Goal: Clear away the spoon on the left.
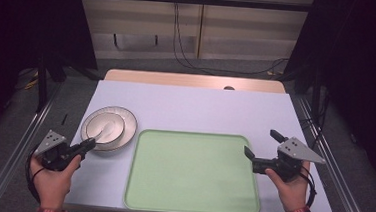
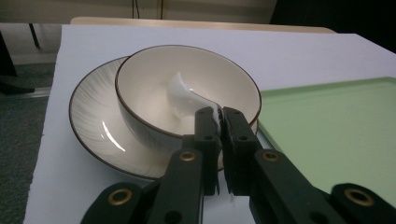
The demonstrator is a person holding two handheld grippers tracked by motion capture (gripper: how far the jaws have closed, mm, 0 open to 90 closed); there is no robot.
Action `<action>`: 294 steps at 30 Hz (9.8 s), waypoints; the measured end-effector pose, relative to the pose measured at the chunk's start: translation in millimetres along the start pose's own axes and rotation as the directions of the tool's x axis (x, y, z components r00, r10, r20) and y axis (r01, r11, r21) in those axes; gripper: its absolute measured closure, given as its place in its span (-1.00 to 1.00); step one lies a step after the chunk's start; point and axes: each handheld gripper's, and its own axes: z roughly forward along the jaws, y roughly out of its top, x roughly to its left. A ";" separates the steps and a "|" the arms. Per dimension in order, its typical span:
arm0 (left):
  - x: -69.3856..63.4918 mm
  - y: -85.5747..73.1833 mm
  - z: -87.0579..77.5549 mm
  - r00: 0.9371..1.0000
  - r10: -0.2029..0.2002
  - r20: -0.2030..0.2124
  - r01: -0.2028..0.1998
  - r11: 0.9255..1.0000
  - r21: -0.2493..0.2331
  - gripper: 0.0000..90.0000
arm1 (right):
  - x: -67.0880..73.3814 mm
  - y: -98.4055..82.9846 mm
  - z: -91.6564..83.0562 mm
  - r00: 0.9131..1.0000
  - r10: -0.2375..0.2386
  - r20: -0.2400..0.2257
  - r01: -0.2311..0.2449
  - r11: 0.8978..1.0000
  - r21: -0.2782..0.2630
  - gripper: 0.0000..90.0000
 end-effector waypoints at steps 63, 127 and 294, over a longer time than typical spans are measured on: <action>11.0 42.2 47.0 1.000 -0.007 0.003 0.007 0.980 -0.201 0.90 | 3.5 -17.4 -31.0 0.999 0.021 0.050 -0.023 0.999 0.024 -0.97; -17.7 93.5 35.8 0.969 -0.039 0.243 0.091 0.974 -0.209 0.90 | 3.2 -17.9 -23.2 0.999 0.023 0.022 -0.024 0.999 0.028 -0.97; -88.1 11.2 67.4 0.844 -0.042 0.534 -0.009 0.996 0.092 0.84 | 4.9 -20.8 -15.5 1.000 0.016 -0.010 -0.015 0.999 0.051 -0.97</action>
